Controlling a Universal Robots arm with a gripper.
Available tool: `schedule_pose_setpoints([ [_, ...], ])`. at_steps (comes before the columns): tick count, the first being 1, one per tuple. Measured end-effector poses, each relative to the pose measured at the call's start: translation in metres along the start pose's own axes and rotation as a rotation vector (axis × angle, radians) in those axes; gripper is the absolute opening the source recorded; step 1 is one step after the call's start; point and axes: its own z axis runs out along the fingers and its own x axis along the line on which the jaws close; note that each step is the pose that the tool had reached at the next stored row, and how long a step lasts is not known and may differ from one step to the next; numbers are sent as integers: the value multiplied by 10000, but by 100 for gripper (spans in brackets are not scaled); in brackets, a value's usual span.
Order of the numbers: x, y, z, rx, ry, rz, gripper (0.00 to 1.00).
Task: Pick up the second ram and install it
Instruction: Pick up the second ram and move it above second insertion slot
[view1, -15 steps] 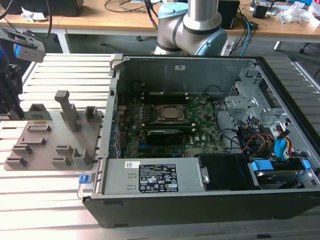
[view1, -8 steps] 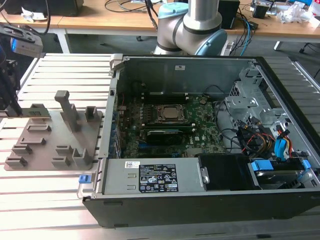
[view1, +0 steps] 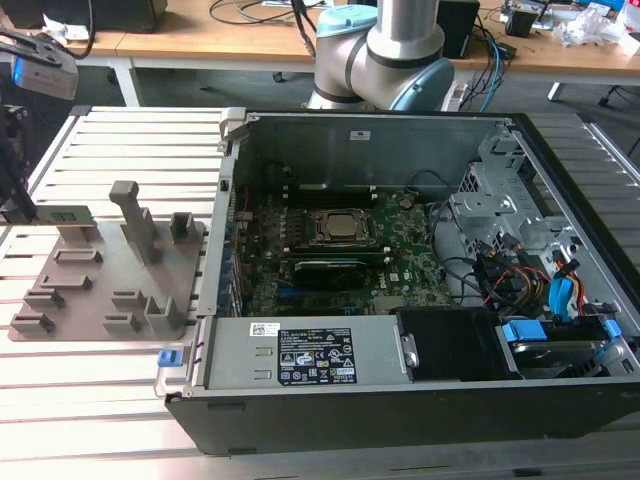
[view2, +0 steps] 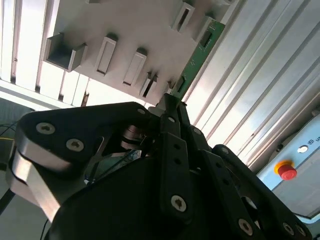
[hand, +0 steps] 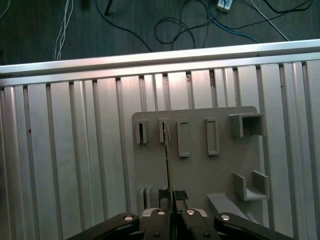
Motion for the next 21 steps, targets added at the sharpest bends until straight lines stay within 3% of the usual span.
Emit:
schedule_pose_setpoints([
  [14, 3, 7, -269, 0, -1, 1, 14],
  [16, 4, 9, -347, 0, 0, 0, 14],
  [19, 4, 10, -388, -4, -43, 0, 14],
  [21, 6, 11, -464, -5, -58, -1, 14],
])
